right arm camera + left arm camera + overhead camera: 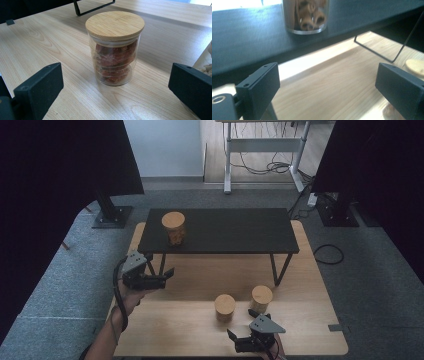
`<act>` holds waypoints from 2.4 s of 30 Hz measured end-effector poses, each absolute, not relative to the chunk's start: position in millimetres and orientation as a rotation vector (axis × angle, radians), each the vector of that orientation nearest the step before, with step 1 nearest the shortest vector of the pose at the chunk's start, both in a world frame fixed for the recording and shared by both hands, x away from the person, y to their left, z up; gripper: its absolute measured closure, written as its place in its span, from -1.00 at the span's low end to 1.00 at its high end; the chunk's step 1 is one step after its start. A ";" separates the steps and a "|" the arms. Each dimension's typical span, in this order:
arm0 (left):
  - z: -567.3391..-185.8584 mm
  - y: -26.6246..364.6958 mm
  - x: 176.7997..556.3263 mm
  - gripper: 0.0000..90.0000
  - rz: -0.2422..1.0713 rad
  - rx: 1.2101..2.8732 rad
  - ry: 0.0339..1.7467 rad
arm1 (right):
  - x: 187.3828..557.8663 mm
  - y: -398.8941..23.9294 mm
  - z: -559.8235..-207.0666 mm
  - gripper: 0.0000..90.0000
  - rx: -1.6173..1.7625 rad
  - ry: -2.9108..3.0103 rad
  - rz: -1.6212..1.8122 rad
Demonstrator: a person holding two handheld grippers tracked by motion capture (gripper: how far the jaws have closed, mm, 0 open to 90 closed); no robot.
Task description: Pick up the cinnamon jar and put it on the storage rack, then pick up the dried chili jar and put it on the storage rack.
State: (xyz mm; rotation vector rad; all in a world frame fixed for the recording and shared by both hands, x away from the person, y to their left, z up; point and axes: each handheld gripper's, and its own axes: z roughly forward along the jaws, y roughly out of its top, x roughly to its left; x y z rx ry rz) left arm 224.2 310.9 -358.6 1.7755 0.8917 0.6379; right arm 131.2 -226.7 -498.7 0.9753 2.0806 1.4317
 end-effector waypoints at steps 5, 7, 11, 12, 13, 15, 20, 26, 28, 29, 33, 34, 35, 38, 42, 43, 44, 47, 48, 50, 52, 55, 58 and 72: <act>-374.3 314.5 208.1 -0.88 0.620 1.781 0.897 | 131.2 -227.9 -498.7 -1.00 0.980 2.077 1.432; -380.9 316.5 202.9 -0.88 0.602 1.785 0.891 | 131.7 -227.9 -498.6 -1.00 0.978 2.080 1.428; -394.2 317.5 193.8 -0.87 0.582 1.784 0.905 | 132.1 -228.2 -498.4 -1.00 0.976 2.085 1.427; -396.9 318.6 192.7 -0.87 0.571 1.783 0.908 | 132.0 -228.2 -498.3 -1.00 0.977 2.085 1.427; -399.7 319.9 191.7 -0.87 0.559 1.780 0.909 | 132.1 -228.5 -498.3 -1.00 0.977 2.086 1.429; -404.2 321.2 188.9 -0.87 0.550 1.779 0.919 | 132.3 -228.9 -498.3 -1.00 0.976 2.087 1.432; -414.1 327.8 181.3 -0.87 0.522 1.764 0.944 | 133.2 -229.2 -498.3 -1.00 0.976 2.094 1.433; -417.6 329.6 176.3 -0.86 0.518 1.767 0.968 | 134.2 -227.8 -498.6 -1.00 0.973 2.103 1.425; -419.5 330.5 175.2 -0.86 0.519 1.764 0.976 | 134.0 -227.5 -498.8 -1.00 0.971 2.103 1.424; -420.4 330.8 174.8 -0.86 0.519 1.763 0.980 | 134.0 -227.6 -498.8 -1.00 0.970 2.104 1.424; -422.1 331.6 173.4 -0.86 0.522 1.756 0.992 | 134.8 -227.3 -498.9 -1.00 0.968 2.109 1.423; -422.3 331.5 173.0 -0.86 0.525 1.753 0.994 | 134.9 -227.1 -499.0 -1.00 0.967 2.110 1.424; -422.5 331.5 172.9 -0.86 0.526 1.754 0.994 | 134.9 -226.9 -498.9 -1.00 0.966 2.112 1.423; -423.2 330.7 173.5 -0.86 0.523 1.762 0.991 | 134.8 -226.4 -498.8 -1.00 0.963 2.114 1.418; -424.8 328.4 175.1 -0.86 0.520 1.778 0.991 | 134.6 -226.1 -498.8 -1.00 0.962 2.114 1.416; -425.1 327.6 175.4 -0.86 0.521 1.784 0.991 | 134.5 -226.0 -498.8 -1.00 0.961 2.114 1.416; -425.3 326.6 175.6 -0.86 0.522 1.789 0.991 | 134.4 -225.8 -498.7 -1.00 0.959 2.115 1.416; -426.1 325.3 176.6 -0.86 0.518 1.796 0.985 | 134.2 -225.7 -498.7 -1.00 0.959 2.114 1.415; -426.4 325.1 177.1 -0.86 0.517 1.798 0.982 | 134.4 -225.8 -498.7 -1.00 0.960 2.113 1.416; -426.7 324.8 178.1 -0.86 0.513 1.801 0.982 | 134.7 -226.1 -498.6 -1.00 0.963 2.111 1.418; -427.3 325.2 179.0 -0.86 0.508 1.800 0.982 | 135.0 -226.2 -498.6 -1.00 0.964 2.112 1.418; -427.7 325.5 180.3 -0.86 0.505 1.801 0.978 | 135.2 -226.4 -498.6 -1.00 0.966 2.113 1.418; -428.4 326.7 181.5 -0.86 0.499 1.798 0.975 | 135.0 -226.9 -498.0 -1.00 0.964 2.111 1.424; -433.7 330.2 186.1 -0.86 0.484 1.793 0.975 | 133.0 -225.1 -498.1 -1.00 0.953 2.119 1.428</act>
